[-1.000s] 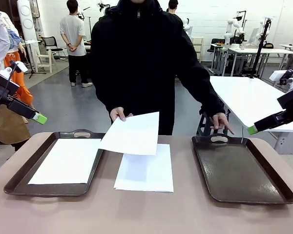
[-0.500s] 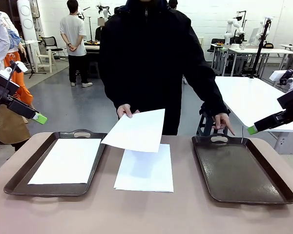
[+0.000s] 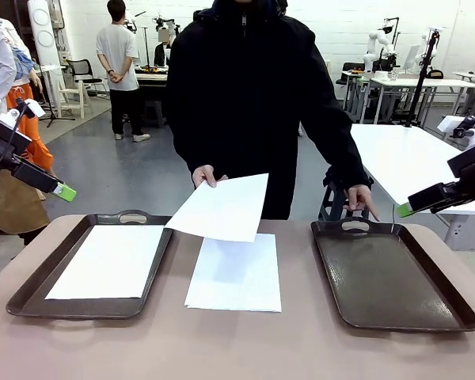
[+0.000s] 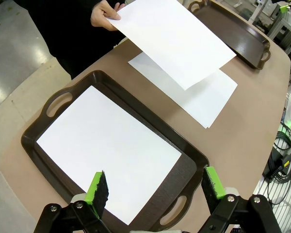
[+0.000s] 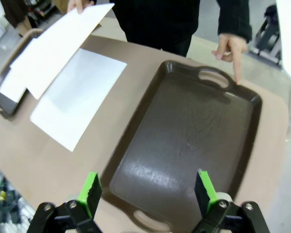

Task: Sort the A4 documents.
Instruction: Receive the A4 Paper.

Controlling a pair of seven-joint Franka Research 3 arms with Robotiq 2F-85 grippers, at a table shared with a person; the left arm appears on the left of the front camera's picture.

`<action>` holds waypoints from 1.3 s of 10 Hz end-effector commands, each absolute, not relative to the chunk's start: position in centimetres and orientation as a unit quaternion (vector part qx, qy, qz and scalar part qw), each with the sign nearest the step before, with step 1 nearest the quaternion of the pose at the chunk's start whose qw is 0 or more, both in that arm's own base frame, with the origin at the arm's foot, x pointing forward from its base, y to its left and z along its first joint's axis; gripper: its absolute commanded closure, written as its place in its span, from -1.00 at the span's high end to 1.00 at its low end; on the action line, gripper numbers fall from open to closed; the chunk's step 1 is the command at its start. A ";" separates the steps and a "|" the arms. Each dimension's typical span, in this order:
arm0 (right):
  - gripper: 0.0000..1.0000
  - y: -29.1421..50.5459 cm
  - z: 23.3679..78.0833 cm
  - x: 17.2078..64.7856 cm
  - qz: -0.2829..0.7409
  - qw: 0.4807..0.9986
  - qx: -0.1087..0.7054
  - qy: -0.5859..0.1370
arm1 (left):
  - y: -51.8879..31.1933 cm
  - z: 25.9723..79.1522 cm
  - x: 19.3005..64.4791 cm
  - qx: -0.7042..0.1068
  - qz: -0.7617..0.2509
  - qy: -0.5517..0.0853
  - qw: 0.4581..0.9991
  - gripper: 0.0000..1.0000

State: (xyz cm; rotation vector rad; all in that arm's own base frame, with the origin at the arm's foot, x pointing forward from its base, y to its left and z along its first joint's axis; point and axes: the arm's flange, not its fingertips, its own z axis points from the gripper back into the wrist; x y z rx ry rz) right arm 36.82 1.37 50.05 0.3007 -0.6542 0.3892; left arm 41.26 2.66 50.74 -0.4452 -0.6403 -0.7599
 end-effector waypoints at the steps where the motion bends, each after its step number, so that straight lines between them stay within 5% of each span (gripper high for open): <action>1: 1.00 2.3 49.4 38.9 0.154 0.917 0.203 -0.306 | 2.7 50.7 41.1 -0.207 -0.367 -0.304 0.854 1.00; 7: 1.00 5.7 43.8 44.6 0.033 0.909 0.357 -0.212 | 2.7 50.7 41.1 -0.207 -0.367 -0.304 0.854 1.00; 13: 1.00 10.5 37.6 49.4 -0.018 0.843 0.521 -0.131 | 2.7 50.7 41.1 -0.207 -0.367 -0.304 0.854 1.00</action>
